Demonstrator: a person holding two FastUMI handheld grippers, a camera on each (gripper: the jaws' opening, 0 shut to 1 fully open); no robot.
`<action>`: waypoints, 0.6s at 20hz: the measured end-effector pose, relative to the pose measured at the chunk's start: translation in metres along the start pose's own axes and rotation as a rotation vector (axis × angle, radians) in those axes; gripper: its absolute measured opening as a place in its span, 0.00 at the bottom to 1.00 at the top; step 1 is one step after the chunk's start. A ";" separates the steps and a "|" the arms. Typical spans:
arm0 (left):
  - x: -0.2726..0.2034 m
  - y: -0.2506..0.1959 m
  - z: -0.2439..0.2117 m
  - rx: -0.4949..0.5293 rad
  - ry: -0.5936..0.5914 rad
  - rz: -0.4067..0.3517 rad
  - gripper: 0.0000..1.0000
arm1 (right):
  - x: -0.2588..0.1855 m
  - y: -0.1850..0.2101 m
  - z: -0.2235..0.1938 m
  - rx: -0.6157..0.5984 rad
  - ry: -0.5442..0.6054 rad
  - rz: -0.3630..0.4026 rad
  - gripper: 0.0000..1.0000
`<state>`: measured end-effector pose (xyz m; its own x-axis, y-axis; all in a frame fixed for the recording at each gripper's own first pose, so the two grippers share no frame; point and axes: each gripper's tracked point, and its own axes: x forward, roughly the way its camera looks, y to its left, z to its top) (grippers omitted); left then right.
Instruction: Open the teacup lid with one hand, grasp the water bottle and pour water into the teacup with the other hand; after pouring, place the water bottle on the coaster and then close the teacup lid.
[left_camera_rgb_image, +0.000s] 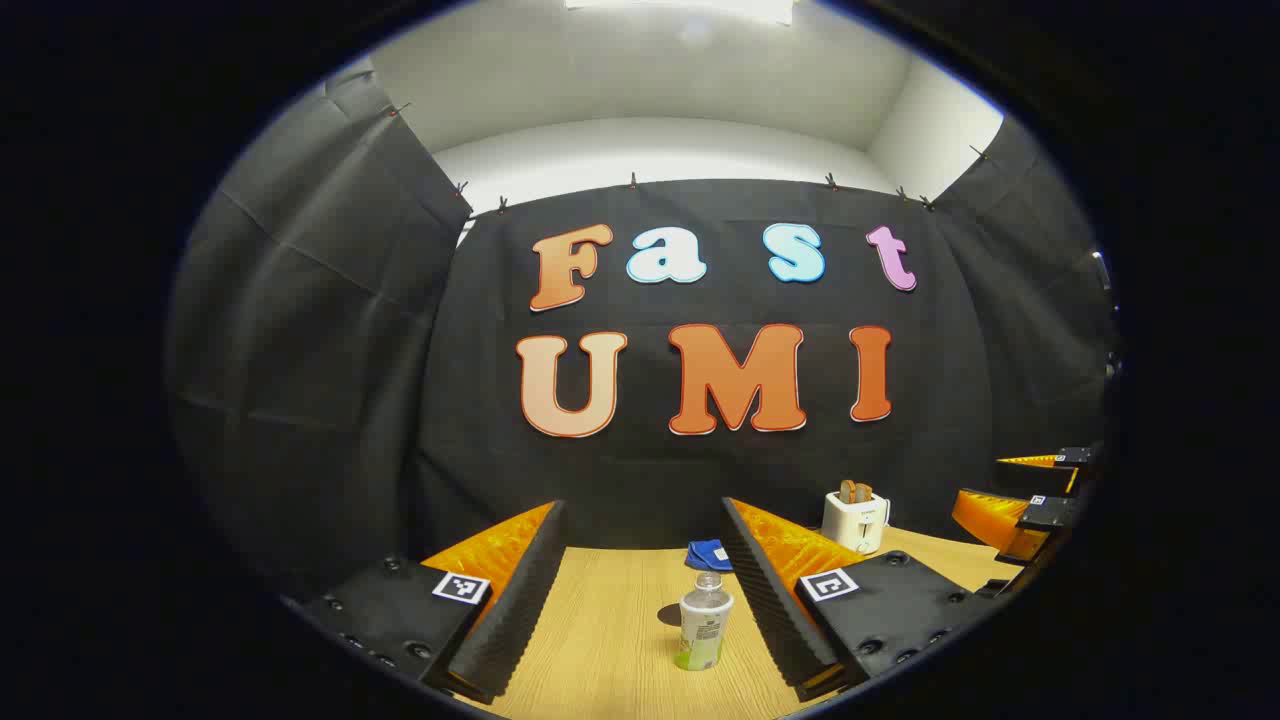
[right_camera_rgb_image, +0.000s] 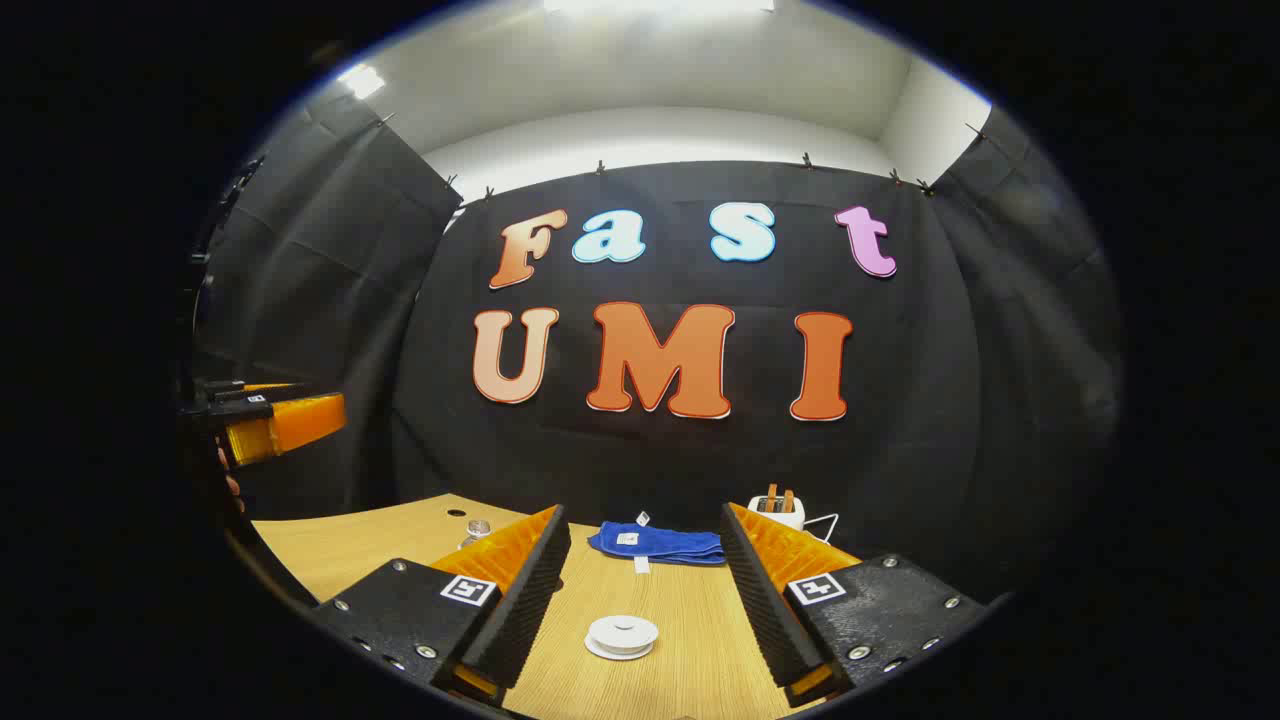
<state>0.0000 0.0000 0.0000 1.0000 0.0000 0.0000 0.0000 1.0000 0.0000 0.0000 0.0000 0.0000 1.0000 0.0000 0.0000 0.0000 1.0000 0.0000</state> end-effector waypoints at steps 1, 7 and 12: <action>0.000 0.000 0.001 -0.003 0.000 -0.001 0.97 | -0.001 -0.001 0.002 -0.001 -0.002 -0.002 0.90; -0.001 -0.003 0.004 -0.008 -0.004 -0.018 0.97 | -0.001 -0.001 0.007 -0.006 -0.013 -0.009 0.93; -0.001 -0.002 0.005 -0.011 -0.006 -0.022 0.97 | -0.001 0.004 0.011 -0.002 -0.019 0.004 0.98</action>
<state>-0.0007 -0.0023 0.0051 0.9997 -0.0219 0.0065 0.0219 0.9997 -0.0114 -0.0012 0.0042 0.0110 0.9998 0.0042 0.0190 -0.0042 1.0000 -0.0020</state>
